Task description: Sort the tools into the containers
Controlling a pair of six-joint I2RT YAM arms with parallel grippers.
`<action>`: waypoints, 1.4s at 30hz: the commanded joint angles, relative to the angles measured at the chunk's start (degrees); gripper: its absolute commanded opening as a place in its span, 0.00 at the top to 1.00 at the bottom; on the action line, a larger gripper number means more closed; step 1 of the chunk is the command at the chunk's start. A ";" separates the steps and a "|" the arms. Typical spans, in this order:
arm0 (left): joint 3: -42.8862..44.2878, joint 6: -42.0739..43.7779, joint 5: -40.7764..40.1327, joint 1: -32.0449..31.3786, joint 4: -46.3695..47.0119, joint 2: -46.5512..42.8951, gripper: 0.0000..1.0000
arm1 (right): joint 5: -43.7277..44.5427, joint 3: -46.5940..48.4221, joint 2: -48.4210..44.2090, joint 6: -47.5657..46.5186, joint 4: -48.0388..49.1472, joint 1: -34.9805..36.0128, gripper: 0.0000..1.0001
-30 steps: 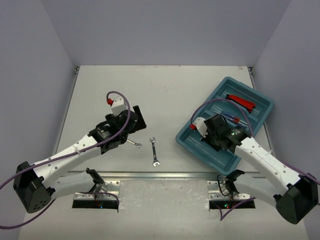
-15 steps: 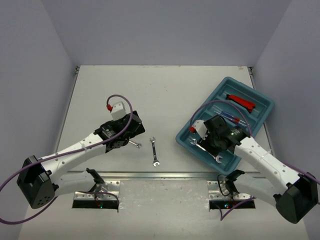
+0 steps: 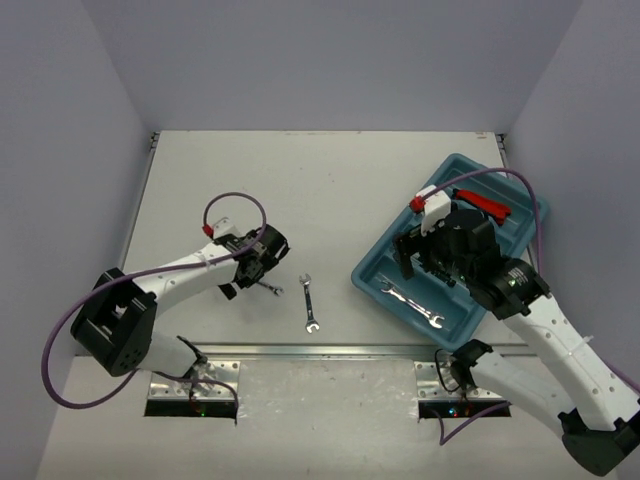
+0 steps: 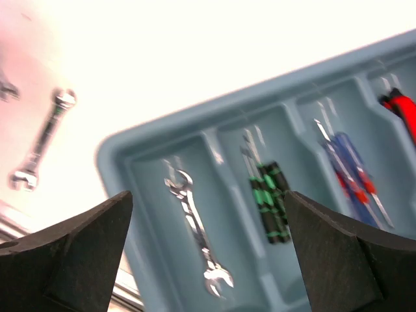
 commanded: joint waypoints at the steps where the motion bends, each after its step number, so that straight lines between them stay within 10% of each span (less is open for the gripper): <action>1: 0.63 -1.15 6.54 4.43 4.60 1.98 0.05 | -9.83 -3.19 -1.32 7.95 10.72 -0.08 0.01; 13: 3.51 -1.24 13.06 6.10 4.04 14.22 0.40 | -17.84 -6.87 0.05 9.02 17.23 -0.04 0.01; 25: -1.33 2.33 15.80 11.41 9.67 15.42 0.54 | -18.30 -8.86 -3.27 10.54 21.74 -0.04 0.01; 29: -1.79 3.16 17.09 11.47 10.68 15.87 0.91 | -18.98 -9.35 -4.01 11.29 22.96 -0.05 0.01; 32: -2.05 3.76 18.05 11.47 10.85 15.80 1.00 | -19.42 -10.20 -4.26 15.86 25.16 -0.04 0.01; 42: -8.56 11.73 16.18 11.20 16.23 -2.05 1.00 | -35.73 -15.13 1.39 26.83 38.81 0.17 0.01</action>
